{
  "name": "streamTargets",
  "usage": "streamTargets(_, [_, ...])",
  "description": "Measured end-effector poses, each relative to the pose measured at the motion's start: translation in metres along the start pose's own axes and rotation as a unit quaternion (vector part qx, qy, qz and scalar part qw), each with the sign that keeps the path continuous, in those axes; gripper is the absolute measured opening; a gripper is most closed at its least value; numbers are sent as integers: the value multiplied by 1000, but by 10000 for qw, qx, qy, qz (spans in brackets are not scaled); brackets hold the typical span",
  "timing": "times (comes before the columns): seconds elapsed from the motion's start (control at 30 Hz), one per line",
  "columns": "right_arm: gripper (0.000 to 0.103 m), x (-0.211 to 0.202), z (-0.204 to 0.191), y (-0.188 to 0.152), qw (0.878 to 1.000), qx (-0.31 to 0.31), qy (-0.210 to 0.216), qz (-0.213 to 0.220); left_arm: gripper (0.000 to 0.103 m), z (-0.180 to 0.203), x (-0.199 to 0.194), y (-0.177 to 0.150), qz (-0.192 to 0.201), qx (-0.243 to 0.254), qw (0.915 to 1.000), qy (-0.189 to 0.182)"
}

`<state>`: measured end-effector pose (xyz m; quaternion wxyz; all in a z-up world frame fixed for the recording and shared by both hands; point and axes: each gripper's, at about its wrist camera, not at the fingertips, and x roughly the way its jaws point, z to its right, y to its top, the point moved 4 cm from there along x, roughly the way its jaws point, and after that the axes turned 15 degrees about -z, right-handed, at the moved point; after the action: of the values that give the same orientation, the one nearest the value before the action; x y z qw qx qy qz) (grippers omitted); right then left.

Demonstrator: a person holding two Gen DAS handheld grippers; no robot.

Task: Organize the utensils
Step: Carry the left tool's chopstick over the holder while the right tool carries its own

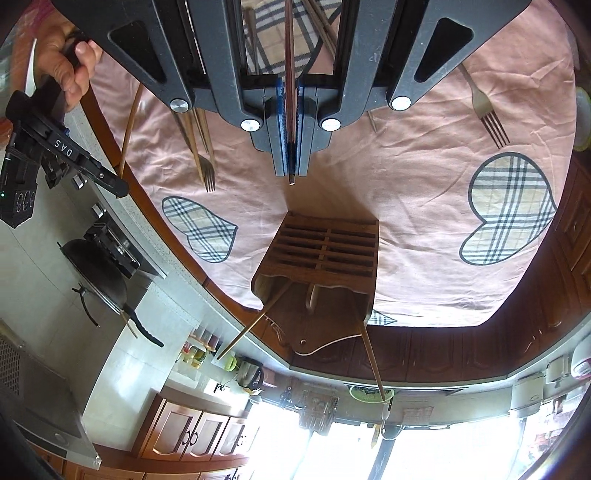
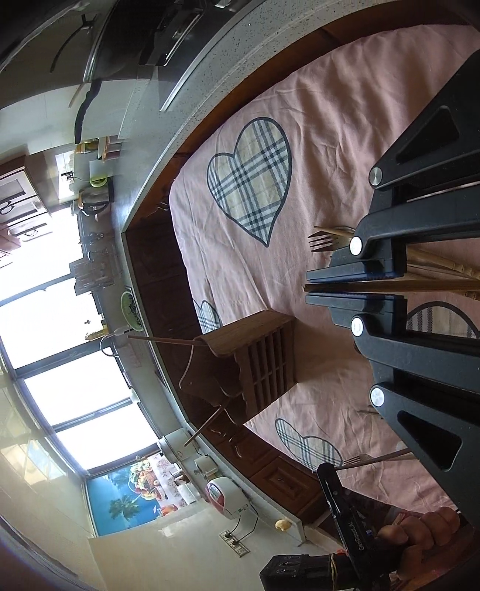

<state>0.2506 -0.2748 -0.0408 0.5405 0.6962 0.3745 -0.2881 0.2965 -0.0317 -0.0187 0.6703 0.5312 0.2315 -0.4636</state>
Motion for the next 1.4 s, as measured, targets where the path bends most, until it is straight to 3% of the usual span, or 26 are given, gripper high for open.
streamTargets(0.37, [4, -31, -29, 8, 9990, -274, 70, 352, 3, -8, -50, -11, 437, -16, 9990, -70])
streamTargets(0.8, [4, -48, -49, 23, 9965, -452, 146, 687, 3, -21, -73, -6, 770, -96, 9970, -17])
streamTargets(1.17, [4, -47, -64, 51, 9935, -491, 407, 948, 3, -29, -91, 19, 1259, -66, 9920, -21])
streamTargets(1.4, [4, -51, -78, 86, 9888, -507, 536, 1294, 3, -33, -101, 51, 1648, -52, 9863, -2])
